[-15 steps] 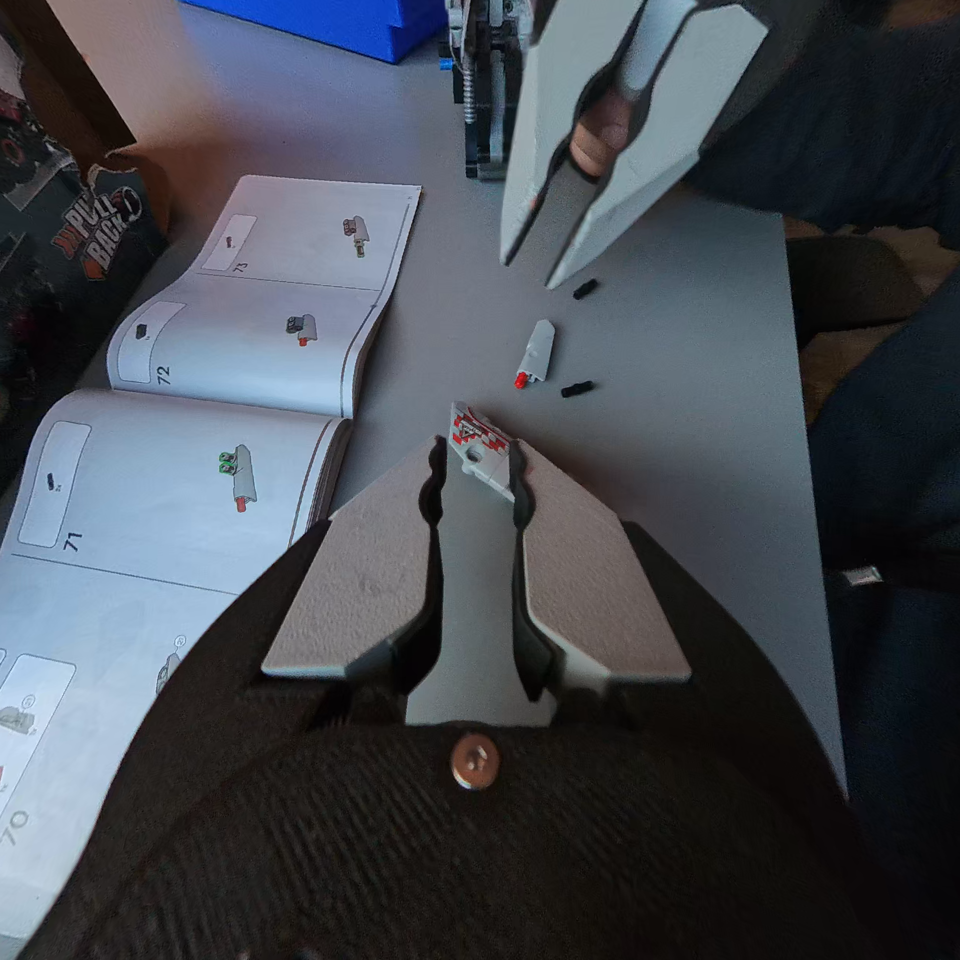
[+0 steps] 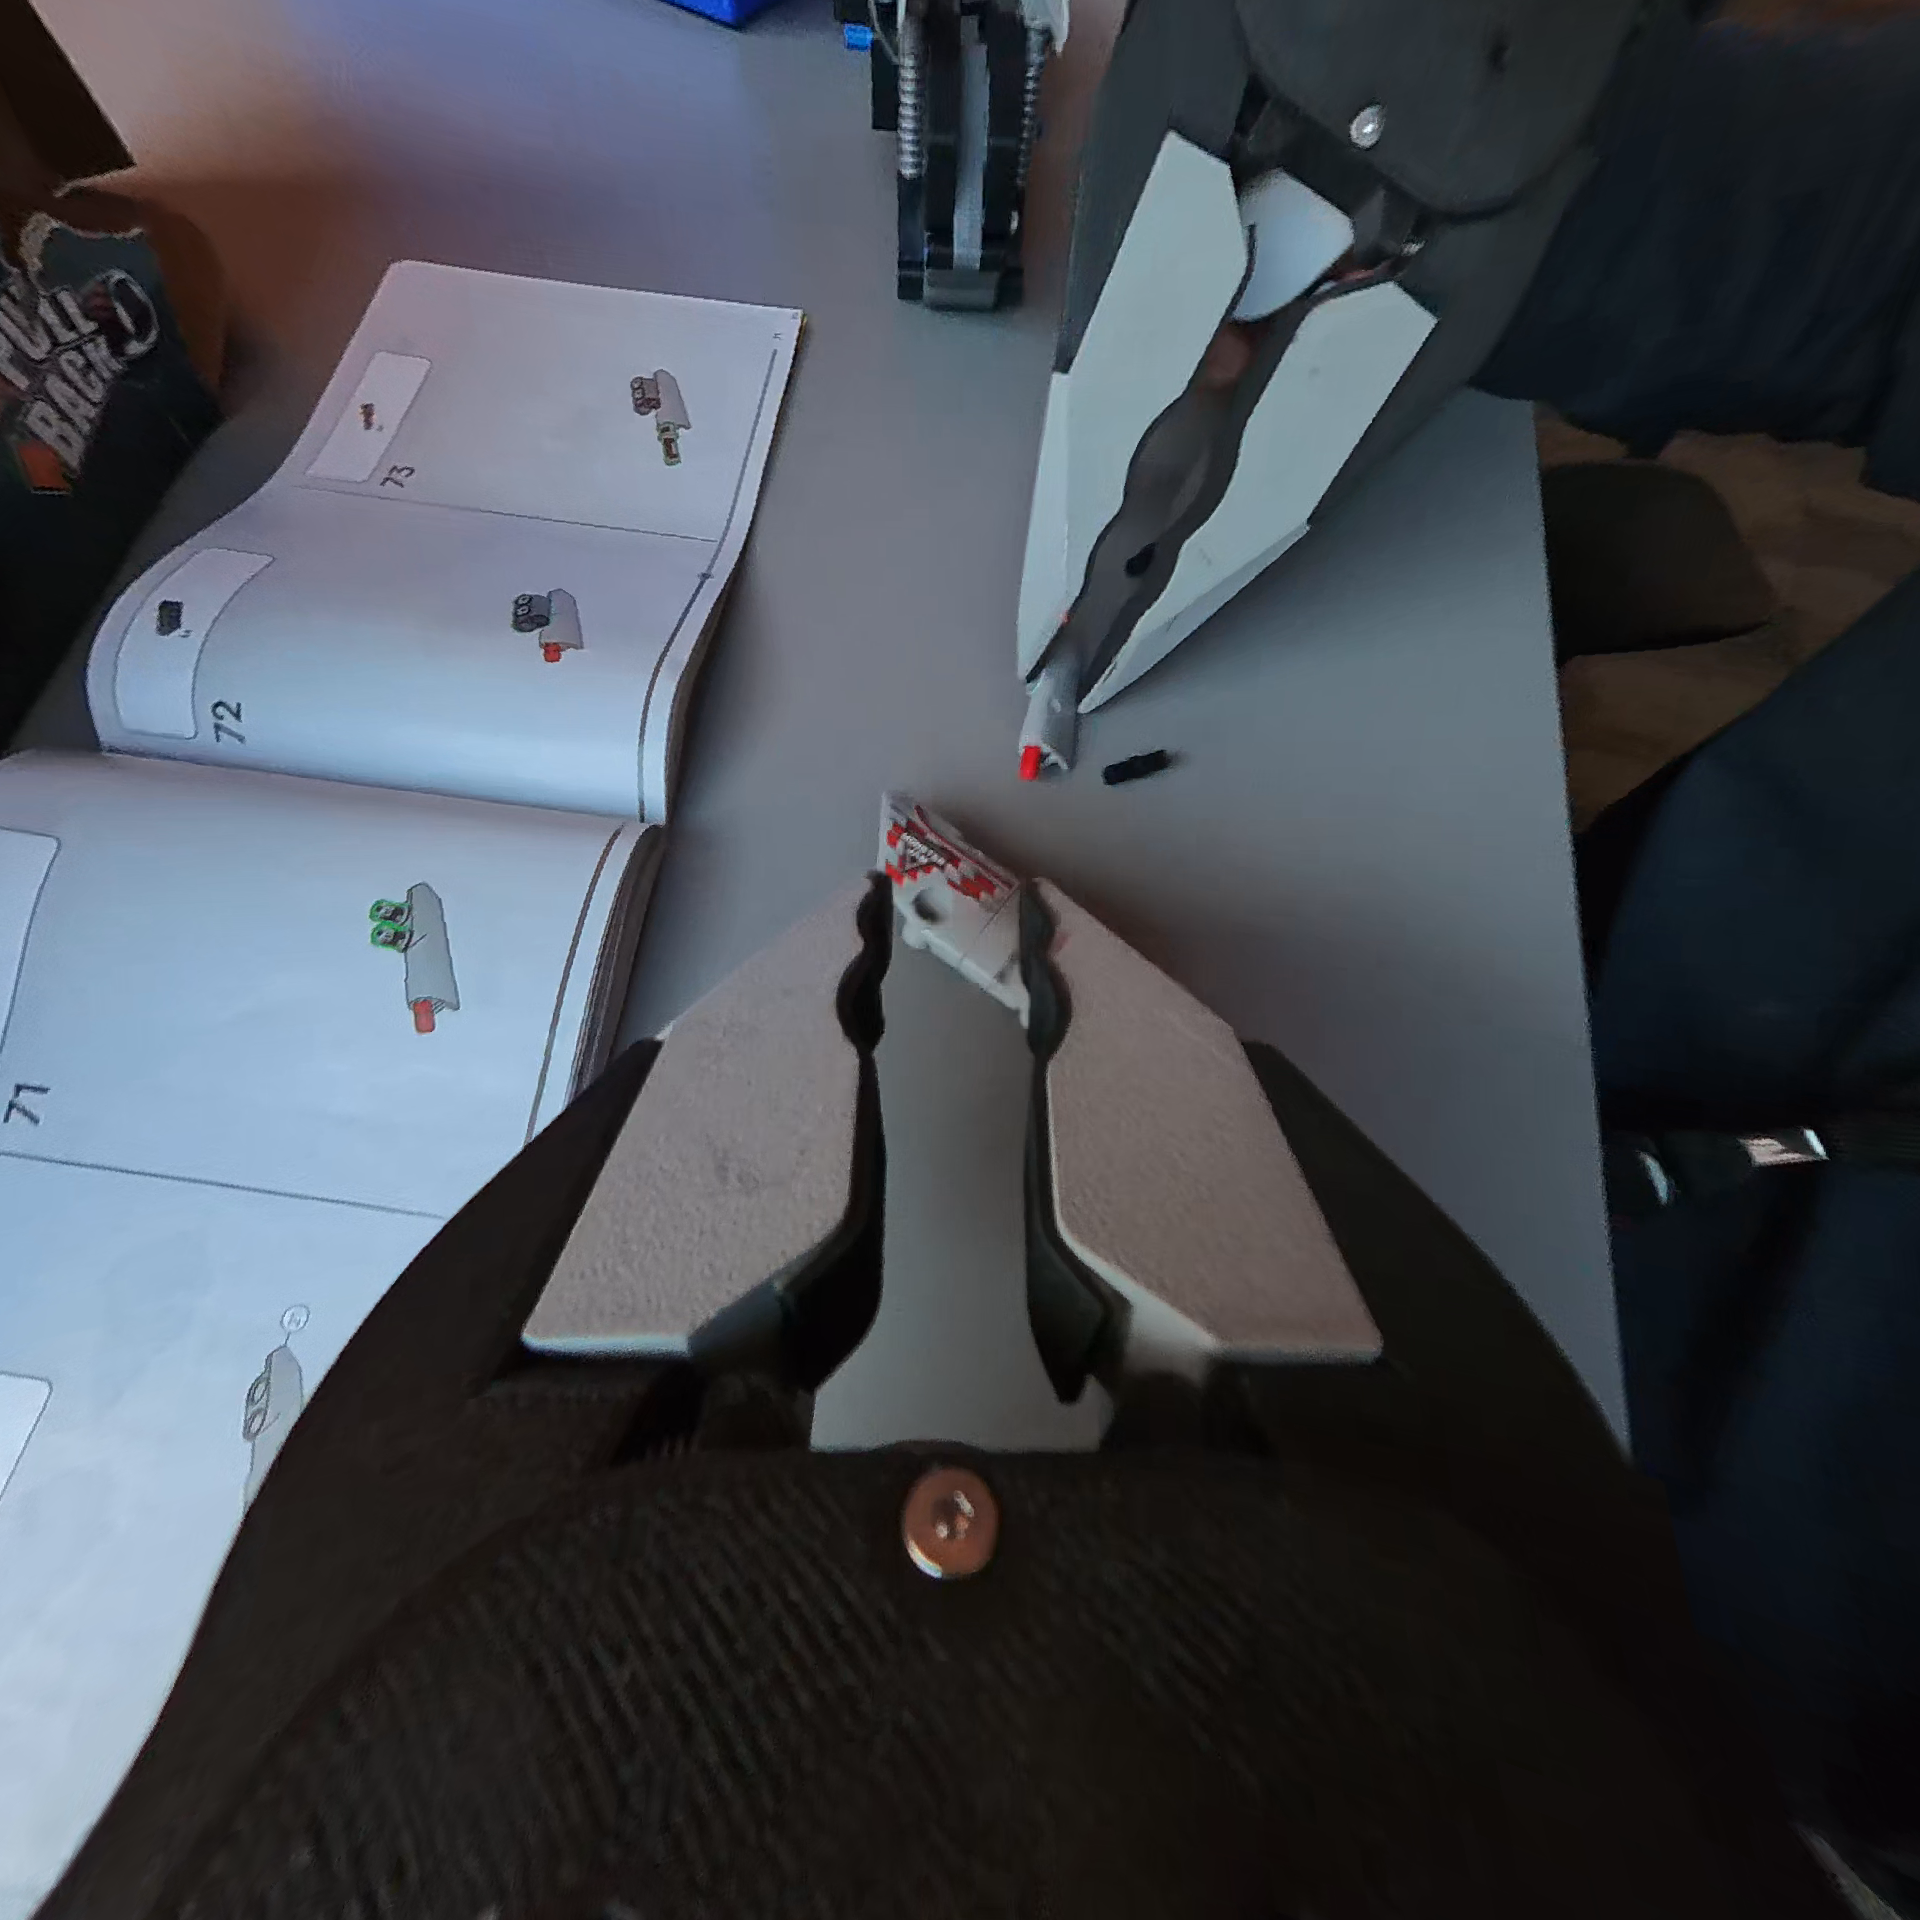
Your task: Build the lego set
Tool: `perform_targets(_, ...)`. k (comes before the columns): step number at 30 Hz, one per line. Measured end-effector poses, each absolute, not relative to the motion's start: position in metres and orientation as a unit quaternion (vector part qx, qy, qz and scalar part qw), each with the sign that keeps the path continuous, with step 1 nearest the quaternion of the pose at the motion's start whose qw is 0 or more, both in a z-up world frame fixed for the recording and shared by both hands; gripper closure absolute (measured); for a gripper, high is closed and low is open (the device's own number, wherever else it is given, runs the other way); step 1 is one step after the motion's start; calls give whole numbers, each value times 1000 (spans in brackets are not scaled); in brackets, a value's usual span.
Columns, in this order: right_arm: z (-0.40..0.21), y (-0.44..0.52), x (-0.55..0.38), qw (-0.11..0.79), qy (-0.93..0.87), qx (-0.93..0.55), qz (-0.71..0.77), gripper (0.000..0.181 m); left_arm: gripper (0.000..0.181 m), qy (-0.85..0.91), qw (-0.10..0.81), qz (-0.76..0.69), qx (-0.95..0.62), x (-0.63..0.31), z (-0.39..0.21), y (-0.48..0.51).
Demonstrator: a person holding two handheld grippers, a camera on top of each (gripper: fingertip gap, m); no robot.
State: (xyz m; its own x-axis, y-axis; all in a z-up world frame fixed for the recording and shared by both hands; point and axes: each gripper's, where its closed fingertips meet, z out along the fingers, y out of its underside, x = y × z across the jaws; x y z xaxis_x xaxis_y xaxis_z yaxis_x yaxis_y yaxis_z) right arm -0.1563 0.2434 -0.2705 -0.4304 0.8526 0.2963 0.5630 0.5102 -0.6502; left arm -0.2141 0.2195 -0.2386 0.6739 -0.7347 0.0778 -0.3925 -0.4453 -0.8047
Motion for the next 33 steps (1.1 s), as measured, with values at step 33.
perform_targets(33, -215, 249, -173, 451, -731, -428, 281, 173, 177, 313, 406, -256, -819, -211, -235, 225)
